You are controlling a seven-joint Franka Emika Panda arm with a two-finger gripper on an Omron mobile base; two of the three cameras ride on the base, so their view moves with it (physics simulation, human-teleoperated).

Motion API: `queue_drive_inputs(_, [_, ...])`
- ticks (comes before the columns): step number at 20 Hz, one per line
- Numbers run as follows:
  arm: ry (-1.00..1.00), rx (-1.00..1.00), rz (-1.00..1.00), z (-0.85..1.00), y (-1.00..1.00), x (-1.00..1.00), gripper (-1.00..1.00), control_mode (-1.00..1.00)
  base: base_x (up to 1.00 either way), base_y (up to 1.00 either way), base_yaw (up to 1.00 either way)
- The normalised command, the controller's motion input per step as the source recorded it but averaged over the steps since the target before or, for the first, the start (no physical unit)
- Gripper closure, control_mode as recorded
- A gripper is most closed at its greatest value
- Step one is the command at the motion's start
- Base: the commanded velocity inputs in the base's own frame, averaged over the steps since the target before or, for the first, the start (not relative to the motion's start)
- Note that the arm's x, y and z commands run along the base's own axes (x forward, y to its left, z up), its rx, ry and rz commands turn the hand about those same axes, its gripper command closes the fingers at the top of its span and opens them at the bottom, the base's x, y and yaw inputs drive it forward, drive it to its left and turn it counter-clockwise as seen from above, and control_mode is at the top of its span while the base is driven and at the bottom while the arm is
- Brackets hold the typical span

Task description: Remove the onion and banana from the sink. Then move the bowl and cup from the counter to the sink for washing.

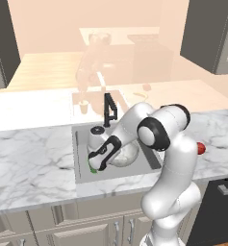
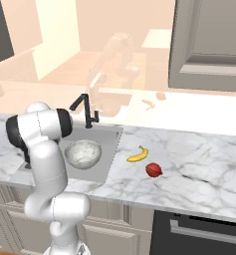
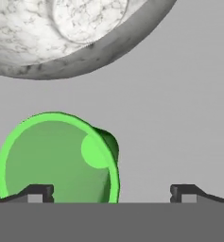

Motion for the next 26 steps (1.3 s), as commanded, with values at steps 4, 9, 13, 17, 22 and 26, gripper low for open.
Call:
queue_drive_inputs(4, [0.05,0.0,-0.02,0.18,0.0,-0.05,-1.0,-1.0,0.0,0.0,0.0])
queue_drive_inputs(9, [0.01,0.0,0.0,0.3,-0.01,-0.12,-1.0,-1.0,0.0,0.0,0.0])
queue_drive_inputs(13, [0.0,0.0,-0.02,0.32,-0.05,-0.19,-1.0,-1.0,0.0,0.0,0.0])
queue_drive_inputs(17, [0.0,0.0,-0.04,0.28,-0.03,-0.19,-1.0,-1.0,0.0,0.0,0.0])
queue_drive_inputs(22, [0.0,0.0,-0.01,0.25,-0.03,-0.22,-1.0,-1.0,0.0,0.0,0.0])
queue_drive_inputs(26, [0.0,0.0,0.0,0.27,-0.07,-0.23,-1.0,-1.0,0.0,0.0,0.0])
